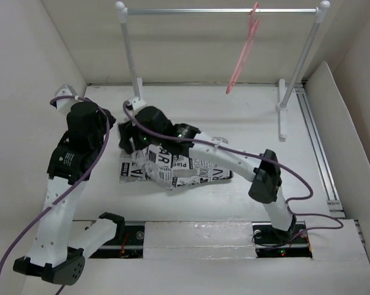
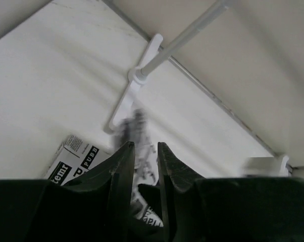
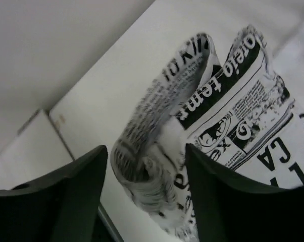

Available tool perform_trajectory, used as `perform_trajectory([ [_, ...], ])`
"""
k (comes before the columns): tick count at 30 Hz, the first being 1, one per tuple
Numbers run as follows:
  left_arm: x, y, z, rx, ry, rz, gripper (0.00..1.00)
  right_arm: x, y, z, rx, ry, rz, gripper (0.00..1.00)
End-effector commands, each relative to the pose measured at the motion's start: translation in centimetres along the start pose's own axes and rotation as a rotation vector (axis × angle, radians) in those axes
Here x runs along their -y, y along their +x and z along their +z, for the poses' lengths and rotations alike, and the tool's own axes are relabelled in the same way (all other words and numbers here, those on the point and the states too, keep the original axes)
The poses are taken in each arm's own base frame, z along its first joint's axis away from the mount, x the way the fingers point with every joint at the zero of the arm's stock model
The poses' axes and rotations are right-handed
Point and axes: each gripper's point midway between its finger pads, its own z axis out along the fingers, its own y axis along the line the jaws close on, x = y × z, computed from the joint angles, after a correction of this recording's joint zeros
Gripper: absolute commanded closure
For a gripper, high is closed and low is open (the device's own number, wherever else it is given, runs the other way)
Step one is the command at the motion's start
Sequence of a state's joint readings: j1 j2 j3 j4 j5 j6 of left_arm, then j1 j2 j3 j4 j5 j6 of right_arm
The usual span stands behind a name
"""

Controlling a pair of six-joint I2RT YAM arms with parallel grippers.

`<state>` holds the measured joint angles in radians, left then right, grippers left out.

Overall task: Place the trousers on the hanger
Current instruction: Fold the trousers at the center of the board, then pick up the hanger from the clothesline.

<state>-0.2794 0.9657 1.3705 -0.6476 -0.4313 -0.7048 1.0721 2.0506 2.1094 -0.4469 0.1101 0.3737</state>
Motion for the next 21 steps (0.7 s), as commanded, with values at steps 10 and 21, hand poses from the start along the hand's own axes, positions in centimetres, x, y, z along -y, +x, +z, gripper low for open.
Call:
perform_trajectory([
  [10,-0.2,1.9,1.1,-0.033,0.032,0.035,0.74,1.4,-0.7,-4.7,0.043,-0.177,-0.028,0.10],
  [21,2.2,22.6,4.8,-0.466,0.094,0.324,1.00,9.1,-5.0,-19.5,0.094,-0.018,-0.204,1.00],
])
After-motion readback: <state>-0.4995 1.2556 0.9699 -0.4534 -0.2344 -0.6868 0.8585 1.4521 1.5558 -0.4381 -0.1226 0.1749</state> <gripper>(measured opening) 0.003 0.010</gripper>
